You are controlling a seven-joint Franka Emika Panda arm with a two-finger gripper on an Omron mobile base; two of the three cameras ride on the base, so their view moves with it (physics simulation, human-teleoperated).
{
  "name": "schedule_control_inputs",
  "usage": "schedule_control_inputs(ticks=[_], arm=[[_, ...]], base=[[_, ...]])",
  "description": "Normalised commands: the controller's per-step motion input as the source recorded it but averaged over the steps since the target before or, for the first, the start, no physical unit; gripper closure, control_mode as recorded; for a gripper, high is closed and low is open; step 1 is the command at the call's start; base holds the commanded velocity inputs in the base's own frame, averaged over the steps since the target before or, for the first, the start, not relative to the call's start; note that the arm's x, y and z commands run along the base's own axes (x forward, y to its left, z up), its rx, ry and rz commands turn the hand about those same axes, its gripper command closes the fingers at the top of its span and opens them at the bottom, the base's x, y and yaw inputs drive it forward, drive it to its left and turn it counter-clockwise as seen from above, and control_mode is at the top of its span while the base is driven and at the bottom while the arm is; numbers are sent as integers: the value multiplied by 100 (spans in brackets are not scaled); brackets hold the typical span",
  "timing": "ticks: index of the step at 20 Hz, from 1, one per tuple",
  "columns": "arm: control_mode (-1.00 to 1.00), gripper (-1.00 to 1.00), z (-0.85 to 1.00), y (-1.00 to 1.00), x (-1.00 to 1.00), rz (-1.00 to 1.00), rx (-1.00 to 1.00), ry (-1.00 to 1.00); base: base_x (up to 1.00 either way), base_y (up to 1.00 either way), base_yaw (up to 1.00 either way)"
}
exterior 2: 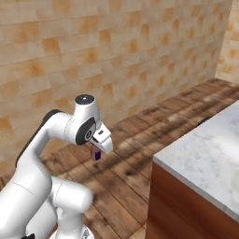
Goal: There is a wine glass and glass cup on the dining counter. Place the wine bottle next to the wine glass and the juice bottle next to the glass cup.
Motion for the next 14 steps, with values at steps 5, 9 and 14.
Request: schedule_control_inputs(ticks=[5,9,14], arm=[[100,100,0,0,0,0,0,0],[100,100,0,0,0,0,0,0],[100,100,0,0,0,0,0,0]], base=[[79,24,-27],[77,33,-33],[77,30,-31]])
